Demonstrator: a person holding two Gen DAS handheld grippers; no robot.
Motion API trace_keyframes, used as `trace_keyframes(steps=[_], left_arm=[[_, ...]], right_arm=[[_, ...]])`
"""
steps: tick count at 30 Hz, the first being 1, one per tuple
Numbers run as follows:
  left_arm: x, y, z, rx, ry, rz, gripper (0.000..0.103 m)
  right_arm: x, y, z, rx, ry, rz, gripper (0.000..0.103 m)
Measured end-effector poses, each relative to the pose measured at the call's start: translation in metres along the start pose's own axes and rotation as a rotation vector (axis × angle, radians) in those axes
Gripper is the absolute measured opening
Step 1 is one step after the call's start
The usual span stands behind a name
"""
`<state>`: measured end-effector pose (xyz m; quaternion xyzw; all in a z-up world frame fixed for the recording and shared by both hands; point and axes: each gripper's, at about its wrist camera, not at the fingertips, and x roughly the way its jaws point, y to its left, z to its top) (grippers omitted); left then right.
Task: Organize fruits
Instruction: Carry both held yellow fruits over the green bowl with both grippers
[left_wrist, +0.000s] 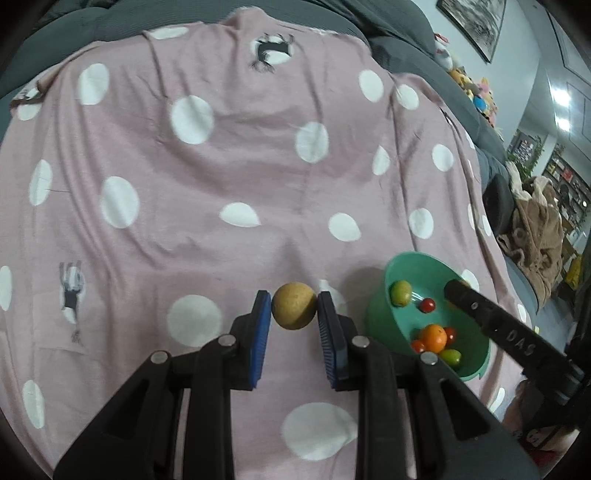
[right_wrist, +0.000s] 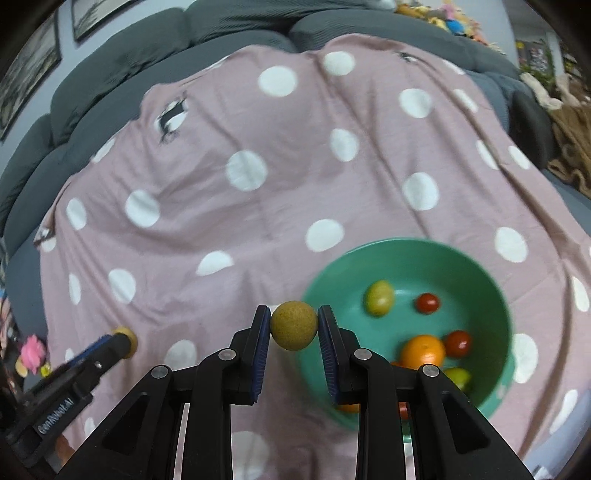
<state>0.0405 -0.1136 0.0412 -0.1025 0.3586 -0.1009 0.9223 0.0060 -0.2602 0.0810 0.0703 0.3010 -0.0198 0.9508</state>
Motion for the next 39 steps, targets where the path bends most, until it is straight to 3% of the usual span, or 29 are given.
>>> trace_keyframes(steps=[17, 39], left_arm=[[0.049, -0.093, -0.009, 0.091, 0.074, -0.138, 0.025], [0.092, -0.137, -0.026, 0.179, 0.169, -0.151, 0.026]], right_arm=[[-0.017, -0.080, 0.004, 0.167, -0.039, -0.156, 0.028], [-0.001, -0.109, -0.002, 0.249, 0.035, -0.191, 0.028]])
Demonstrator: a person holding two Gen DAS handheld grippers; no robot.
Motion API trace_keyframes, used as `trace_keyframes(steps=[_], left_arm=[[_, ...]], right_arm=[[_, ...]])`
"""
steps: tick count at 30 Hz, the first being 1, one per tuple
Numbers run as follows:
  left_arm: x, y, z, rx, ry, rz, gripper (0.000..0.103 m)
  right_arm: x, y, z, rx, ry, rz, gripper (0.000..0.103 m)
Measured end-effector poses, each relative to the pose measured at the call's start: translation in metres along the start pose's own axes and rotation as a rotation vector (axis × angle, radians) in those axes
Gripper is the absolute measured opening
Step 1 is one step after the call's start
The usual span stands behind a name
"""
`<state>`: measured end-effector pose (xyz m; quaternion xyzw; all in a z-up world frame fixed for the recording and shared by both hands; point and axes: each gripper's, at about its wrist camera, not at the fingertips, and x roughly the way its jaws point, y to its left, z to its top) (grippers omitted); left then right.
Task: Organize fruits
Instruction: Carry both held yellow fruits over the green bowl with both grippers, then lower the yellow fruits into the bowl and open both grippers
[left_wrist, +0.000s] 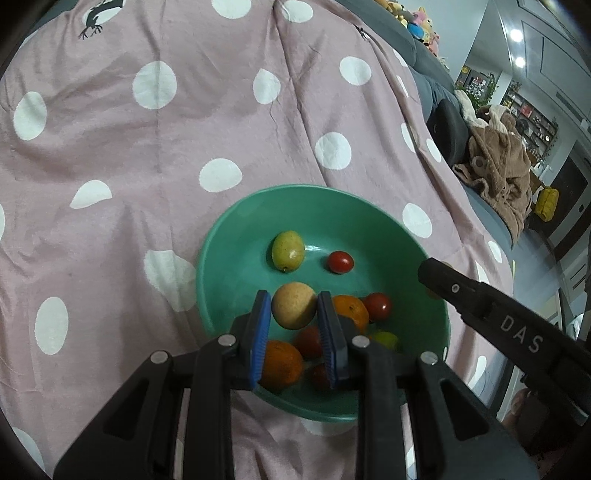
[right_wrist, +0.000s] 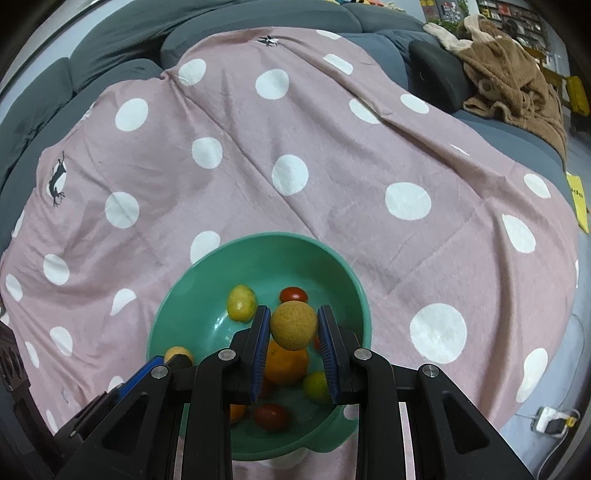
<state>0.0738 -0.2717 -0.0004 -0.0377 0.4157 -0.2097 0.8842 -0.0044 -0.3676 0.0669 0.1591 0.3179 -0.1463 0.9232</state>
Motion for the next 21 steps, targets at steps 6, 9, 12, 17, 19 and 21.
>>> trace_keyframes(steps=[6, 9, 12, 17, 19, 21], left_arm=[[0.005, -0.003, -0.001, 0.006, 0.009, 0.001, 0.026], [0.007, -0.004, -0.001, 0.010, 0.013, 0.006, 0.026], [0.009, -0.004, -0.001, 0.010, 0.017, 0.009, 0.026], [0.012, -0.004, -0.002, 0.007, 0.024, 0.006, 0.026], [0.013, -0.004, -0.002, 0.007, 0.026, 0.004, 0.026], [0.013, -0.005, -0.002, 0.007, 0.026, 0.002, 0.026]], right_arm=[[0.006, -0.003, 0.000, 0.004, 0.021, -0.012, 0.028], [0.008, -0.003, 0.000, 0.003, 0.027, -0.014, 0.028], [0.009, -0.004, 0.000, 0.001, 0.033, -0.015, 0.028], [0.013, -0.003, -0.001, -0.006, 0.043, -0.021, 0.028], [0.013, -0.003, -0.001, -0.008, 0.044, -0.022, 0.028], [0.013, -0.002, -0.001, -0.009, 0.045, -0.022, 0.028]])
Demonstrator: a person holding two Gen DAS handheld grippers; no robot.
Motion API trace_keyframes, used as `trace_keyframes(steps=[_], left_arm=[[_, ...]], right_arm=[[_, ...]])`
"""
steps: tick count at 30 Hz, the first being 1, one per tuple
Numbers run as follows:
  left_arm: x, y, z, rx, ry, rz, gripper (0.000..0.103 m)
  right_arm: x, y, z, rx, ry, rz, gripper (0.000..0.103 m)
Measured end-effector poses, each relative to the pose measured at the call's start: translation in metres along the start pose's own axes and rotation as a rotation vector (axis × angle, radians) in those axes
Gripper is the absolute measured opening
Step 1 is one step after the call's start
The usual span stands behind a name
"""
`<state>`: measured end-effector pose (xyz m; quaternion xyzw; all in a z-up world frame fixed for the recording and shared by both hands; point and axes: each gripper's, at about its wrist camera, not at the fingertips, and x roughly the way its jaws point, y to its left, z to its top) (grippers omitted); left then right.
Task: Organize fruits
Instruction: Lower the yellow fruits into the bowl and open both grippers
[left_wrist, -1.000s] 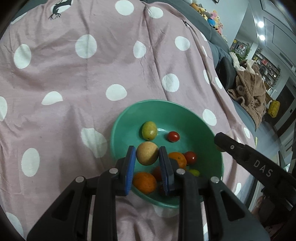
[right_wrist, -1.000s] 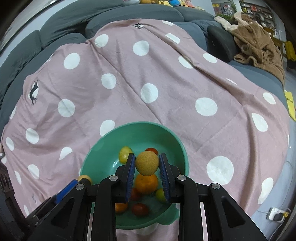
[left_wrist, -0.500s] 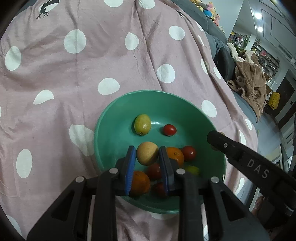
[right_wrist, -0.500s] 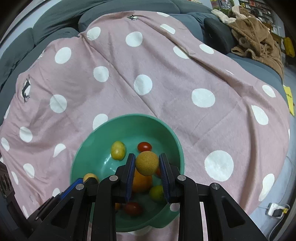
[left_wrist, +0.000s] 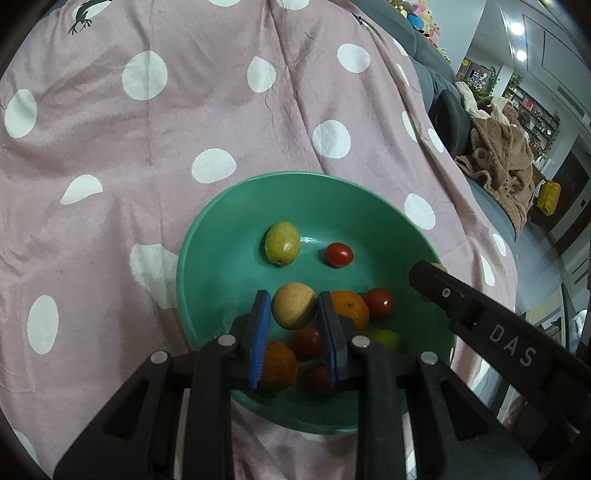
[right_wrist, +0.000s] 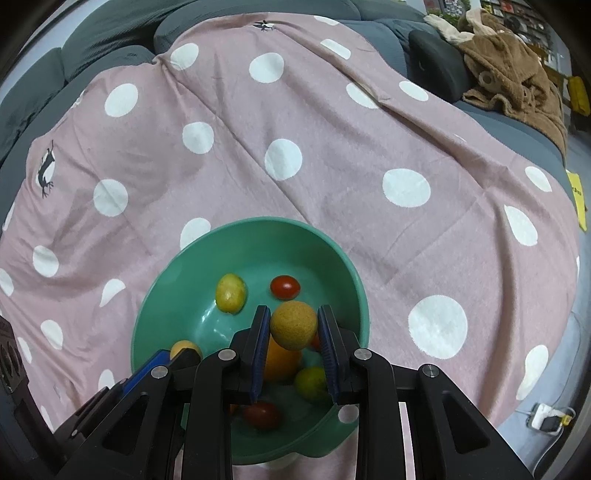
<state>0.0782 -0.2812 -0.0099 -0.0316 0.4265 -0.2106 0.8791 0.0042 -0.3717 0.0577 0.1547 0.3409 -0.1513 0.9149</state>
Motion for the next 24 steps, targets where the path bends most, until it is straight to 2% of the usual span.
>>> trace_keyframes(steps=[23, 24], left_arm=[[0.010, 0.000, -0.003, 0.007, 0.025, 0.003, 0.026], [0.010, 0.000, -0.003, 0.008, 0.025, 0.003, 0.023]], right_arm=[[0.012, 0.004, -0.005, -0.020, 0.042, -0.028, 0.028], [0.012, 0.004, -0.005, -0.021, 0.043, -0.028, 0.028]])
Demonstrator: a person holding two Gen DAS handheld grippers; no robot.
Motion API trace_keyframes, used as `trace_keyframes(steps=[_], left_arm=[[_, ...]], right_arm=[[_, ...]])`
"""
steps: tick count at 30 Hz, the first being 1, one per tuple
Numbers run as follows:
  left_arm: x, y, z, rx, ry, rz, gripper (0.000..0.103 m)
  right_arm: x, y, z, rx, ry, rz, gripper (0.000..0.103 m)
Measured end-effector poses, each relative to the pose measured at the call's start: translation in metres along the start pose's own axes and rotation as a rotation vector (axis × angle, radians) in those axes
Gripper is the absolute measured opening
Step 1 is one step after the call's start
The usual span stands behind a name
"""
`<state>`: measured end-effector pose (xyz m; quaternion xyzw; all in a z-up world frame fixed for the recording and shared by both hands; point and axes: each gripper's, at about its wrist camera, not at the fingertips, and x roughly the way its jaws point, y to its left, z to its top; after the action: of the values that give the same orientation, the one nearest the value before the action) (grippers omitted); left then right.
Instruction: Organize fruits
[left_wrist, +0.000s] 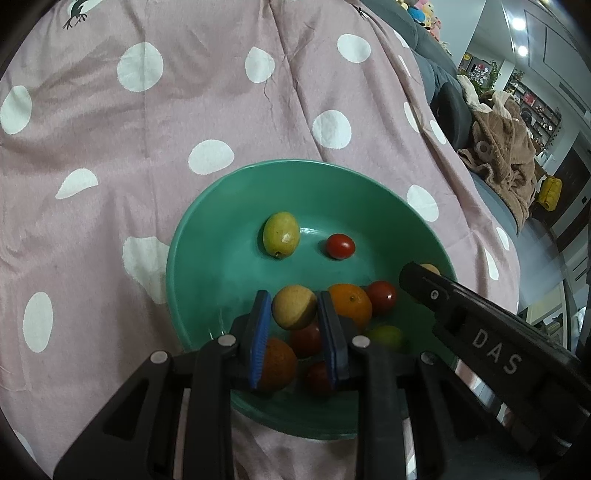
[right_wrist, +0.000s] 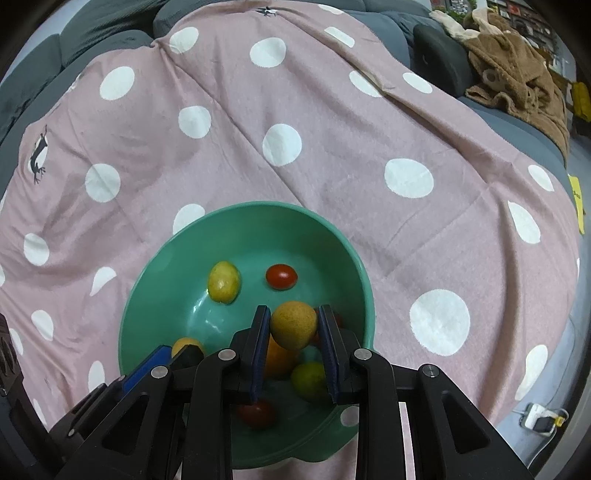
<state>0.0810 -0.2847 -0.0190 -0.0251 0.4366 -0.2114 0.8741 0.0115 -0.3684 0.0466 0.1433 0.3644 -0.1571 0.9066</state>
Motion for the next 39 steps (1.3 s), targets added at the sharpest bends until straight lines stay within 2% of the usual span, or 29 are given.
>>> trace_keyframes(steps=[11, 17, 22, 25, 30, 33, 39], left_arm=[[0.003, 0.000, 0.000, -0.015, 0.006, -0.008, 0.022], [0.001, 0.002, 0.000, -0.031, 0.000, -0.018, 0.025], [-0.006, 0.003, 0.000, -0.032, -0.014, -0.004, 0.034], [-0.009, 0.005, 0.001, -0.026, -0.021, 0.007, 0.045], [-0.018, 0.011, 0.003, -0.036, -0.032, 0.011, 0.056], [-0.029, 0.011, 0.003, -0.028, -0.060, 0.039, 0.068], [-0.053, 0.013, 0.004, -0.021, -0.119, 0.067, 0.078]], right_arm=[[0.004, 0.000, -0.002, -0.007, 0.013, -0.021, 0.028], [0.004, -0.001, -0.002, 0.007, 0.010, -0.023, 0.028], [0.001, -0.003, -0.003, 0.018, 0.002, -0.021, 0.029], [-0.001, -0.004, -0.001, 0.018, -0.010, -0.026, 0.031], [-0.009, -0.005, 0.000, 0.017, -0.040, -0.030, 0.047], [-0.015, -0.006, 0.003, 0.019, -0.065, -0.016, 0.051], [-0.033, -0.003, 0.006, 0.009, -0.129, 0.007, 0.053]])
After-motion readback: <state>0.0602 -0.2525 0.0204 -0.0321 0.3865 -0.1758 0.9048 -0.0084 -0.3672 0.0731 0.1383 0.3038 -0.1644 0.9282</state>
